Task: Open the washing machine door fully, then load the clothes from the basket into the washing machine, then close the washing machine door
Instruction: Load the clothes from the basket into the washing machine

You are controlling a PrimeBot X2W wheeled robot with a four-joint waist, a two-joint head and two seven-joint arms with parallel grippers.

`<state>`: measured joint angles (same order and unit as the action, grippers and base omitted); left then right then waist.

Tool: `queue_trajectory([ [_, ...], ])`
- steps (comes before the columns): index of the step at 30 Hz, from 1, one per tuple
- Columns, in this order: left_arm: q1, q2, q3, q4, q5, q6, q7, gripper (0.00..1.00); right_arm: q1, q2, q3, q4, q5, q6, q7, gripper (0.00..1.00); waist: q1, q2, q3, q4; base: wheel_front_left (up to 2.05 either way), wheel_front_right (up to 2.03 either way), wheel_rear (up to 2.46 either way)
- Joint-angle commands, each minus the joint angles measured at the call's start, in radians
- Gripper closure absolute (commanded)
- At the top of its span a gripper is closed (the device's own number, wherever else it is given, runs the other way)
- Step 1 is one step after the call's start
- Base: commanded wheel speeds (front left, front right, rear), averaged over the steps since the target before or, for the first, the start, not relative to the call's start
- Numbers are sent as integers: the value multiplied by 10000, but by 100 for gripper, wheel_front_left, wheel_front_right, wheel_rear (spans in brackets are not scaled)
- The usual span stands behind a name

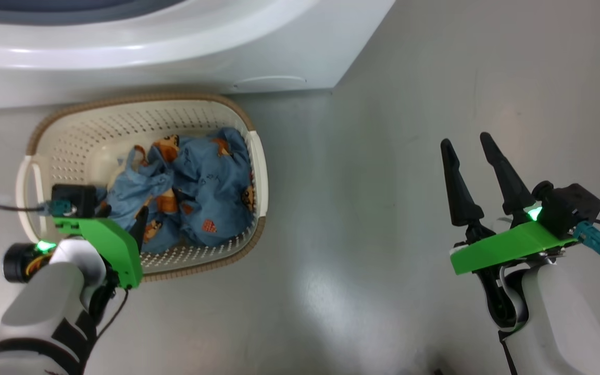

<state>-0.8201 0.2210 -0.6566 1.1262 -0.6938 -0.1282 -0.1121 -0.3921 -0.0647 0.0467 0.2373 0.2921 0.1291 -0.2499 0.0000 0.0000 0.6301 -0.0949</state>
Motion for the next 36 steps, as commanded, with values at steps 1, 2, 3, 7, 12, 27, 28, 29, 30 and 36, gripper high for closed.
queue_trajectory([
  [1,-187,455,73,46,-136,-25,31,0,22,87,226,-273,-60,16,-118,0,0,0,345,-72,0,0,0],
  [2,-284,472,-28,101,-203,-25,61,0,-18,91,229,-291,-73,16,-118,0,0,0,417,-77,0,0,0],
  [3,-371,489,-119,155,-279,-25,99,0,-53,95,237,-306,-83,16,-118,0,0,0,489,-87,0,0,0],
  [7,-668,577,-461,368,-529,-25,212,0,-138,112,254,-361,-99,16,-118,0,0,0,747,-138,0,0,0],
  [12,-1007,697,-807,621,-741,-25,286,0,-240,129,334,-426,-66,16,-118,0,0,0,1078,-244,0,0,0],
  [27,-1825,933,-1476,1282,-936,-25,443,0,-498,143,673,-562,226,16,-118,0,0,0,1771,-490,0,0,0],
  [28,-1874,955,-1517,1322,-918,-25,448,0,-523,143,689,-566,234,16,-118,0,0,0,1800,-509,0,0,0],
  [29,-1912,968,-1545,1356,-915,-25,440,0,-544,143,702,-570,243,16,-118,0,0,0,1821,-528,0,0,0],
  [30,-1937,977,-1582,1389,-906,-25,462,0,-557,143,721,-573,251,16,-118,0,0,0,1839,-548,0,0,0],
  [36,-2097,1095,-1708,1543,-873,10,657,0,-618,144,934,-615,297,16,-118,0,0,0,1987,-687,0,0,0],
])
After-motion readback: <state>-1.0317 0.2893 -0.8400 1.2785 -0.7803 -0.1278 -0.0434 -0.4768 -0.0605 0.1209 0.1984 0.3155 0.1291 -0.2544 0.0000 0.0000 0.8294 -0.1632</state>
